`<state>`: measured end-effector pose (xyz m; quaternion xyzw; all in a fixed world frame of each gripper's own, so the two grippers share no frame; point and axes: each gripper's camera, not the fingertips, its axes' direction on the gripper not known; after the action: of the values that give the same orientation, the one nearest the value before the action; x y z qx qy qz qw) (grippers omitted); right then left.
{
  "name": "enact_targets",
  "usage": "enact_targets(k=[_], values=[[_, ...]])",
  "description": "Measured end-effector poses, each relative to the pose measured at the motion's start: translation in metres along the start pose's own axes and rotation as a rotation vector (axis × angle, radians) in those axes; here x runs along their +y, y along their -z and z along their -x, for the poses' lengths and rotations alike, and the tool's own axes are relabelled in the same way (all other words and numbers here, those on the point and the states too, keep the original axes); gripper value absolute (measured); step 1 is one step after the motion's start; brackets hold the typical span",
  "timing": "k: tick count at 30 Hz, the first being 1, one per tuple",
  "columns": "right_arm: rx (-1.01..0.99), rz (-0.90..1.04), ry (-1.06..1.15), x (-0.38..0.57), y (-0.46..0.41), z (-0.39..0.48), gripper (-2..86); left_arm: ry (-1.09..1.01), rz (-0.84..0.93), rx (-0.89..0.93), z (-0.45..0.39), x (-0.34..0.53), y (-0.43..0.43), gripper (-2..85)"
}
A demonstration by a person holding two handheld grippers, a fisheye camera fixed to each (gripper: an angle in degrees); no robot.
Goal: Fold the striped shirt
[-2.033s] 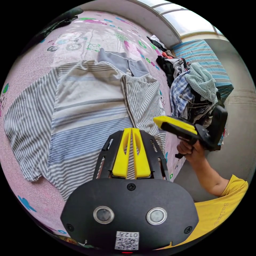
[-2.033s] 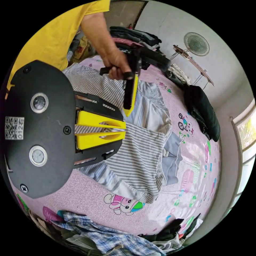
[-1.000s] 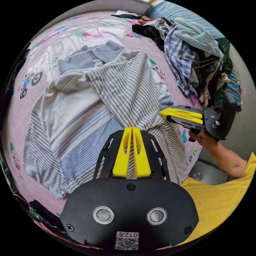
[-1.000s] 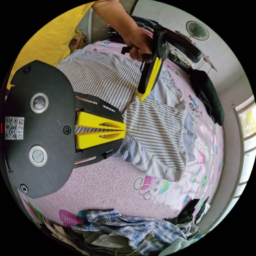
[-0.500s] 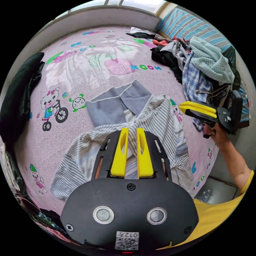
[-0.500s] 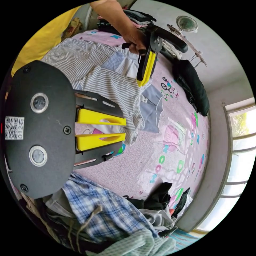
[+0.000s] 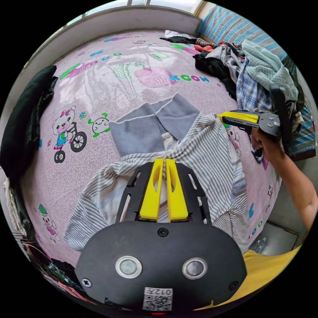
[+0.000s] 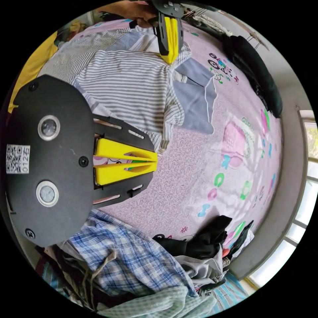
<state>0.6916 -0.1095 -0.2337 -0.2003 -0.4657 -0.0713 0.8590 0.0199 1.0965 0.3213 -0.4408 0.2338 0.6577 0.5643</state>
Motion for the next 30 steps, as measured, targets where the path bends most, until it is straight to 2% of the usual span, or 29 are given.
enact_targets(k=[3, 5, 8, 11, 16, 18, 22, 26, 30], values=[[-0.063, -0.014, -0.022, 0.004, 0.003, -0.006, 0.2, 0.016, -0.023, 0.035, 0.004, 0.006, 0.001, 0.4], [-0.06, -0.116, -0.063, 0.013, 0.021, -0.011, 0.2, 0.038, -0.036, 0.073, 0.011, 0.009, 0.009, 0.3], [-0.202, -0.217, 0.033, 0.017, 0.04, -0.003, 0.2, 0.082, -0.153, 0.086, 0.015, 0.021, 0.043, 0.3], [-0.275, -0.162, 0.066, 0.001, 0.028, 0.01, 0.2, 0.068, -0.186, 0.078, 0.004, 0.025, 0.06, 0.4], [-0.198, -0.03, 0.06, -0.02, -0.009, 0.03, 0.0, 0.053, -0.094, 0.049, 0.004, 0.017, 0.036, 0.4], [-0.188, -0.037, 0.035, -0.022, -0.016, 0.032, 0.0, 0.082, -0.03, 0.028, 0.019, 0.013, 0.016, 0.5], [-0.226, -0.072, -0.024, -0.02, -0.015, 0.028, 0.0, 0.127, -0.045, 0.138, 0.045, 0.017, 0.017, 0.5], [-0.283, -0.16, -0.108, 0.007, 0.012, 0.019, 0.1, 0.15, -0.166, 0.161, 0.058, 0.041, 0.059, 0.4], [-0.332, -0.136, -0.069, 0.042, 0.021, 0.04, 0.1, 0.122, -0.196, 0.218, 0.045, 0.076, 0.084, 0.4]])
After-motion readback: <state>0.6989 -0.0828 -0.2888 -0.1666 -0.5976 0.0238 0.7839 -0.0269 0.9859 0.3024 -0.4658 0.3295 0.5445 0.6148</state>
